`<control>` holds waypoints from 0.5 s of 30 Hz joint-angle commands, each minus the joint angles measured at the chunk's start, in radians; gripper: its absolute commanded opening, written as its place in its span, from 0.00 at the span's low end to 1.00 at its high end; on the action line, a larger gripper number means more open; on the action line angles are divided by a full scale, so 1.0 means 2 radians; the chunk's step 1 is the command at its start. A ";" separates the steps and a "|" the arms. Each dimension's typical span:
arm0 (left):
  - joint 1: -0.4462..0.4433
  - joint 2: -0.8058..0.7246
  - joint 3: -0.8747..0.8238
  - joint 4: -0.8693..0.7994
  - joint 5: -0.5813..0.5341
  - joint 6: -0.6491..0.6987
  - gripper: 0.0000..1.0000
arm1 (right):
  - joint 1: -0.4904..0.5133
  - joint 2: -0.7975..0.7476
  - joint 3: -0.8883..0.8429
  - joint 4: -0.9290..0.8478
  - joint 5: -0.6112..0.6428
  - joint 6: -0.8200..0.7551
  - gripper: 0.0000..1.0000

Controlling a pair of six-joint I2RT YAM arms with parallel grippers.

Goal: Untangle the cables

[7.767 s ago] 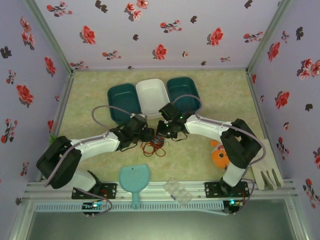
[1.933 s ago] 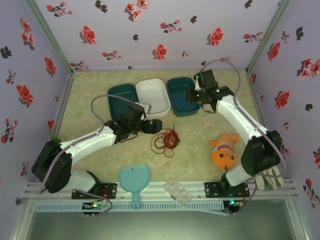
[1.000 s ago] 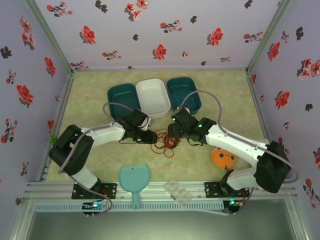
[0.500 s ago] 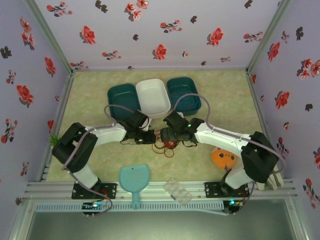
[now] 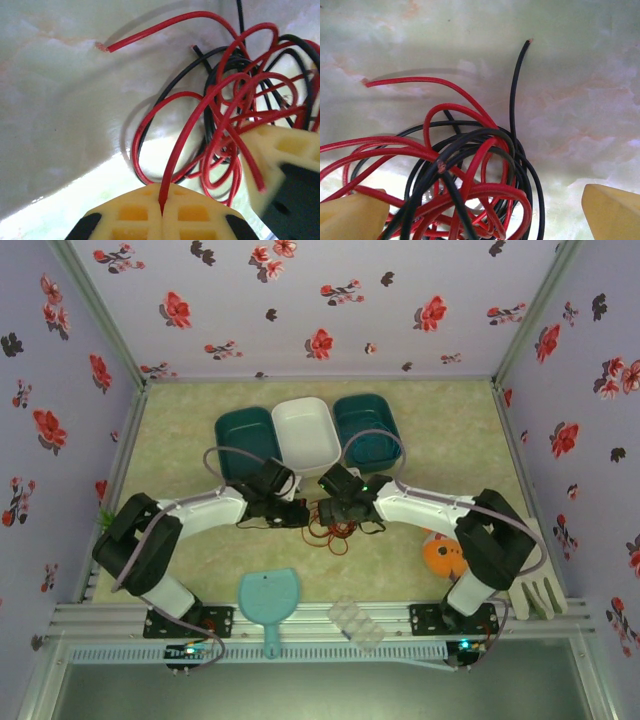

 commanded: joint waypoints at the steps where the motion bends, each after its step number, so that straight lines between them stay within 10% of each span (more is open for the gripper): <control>1: 0.001 -0.030 0.016 -0.041 0.006 0.029 0.00 | 0.000 0.014 0.002 -0.021 0.032 0.019 0.99; 15: 0.002 -0.170 0.047 -0.165 -0.003 0.106 0.00 | -0.030 0.020 -0.055 0.008 0.015 0.050 0.99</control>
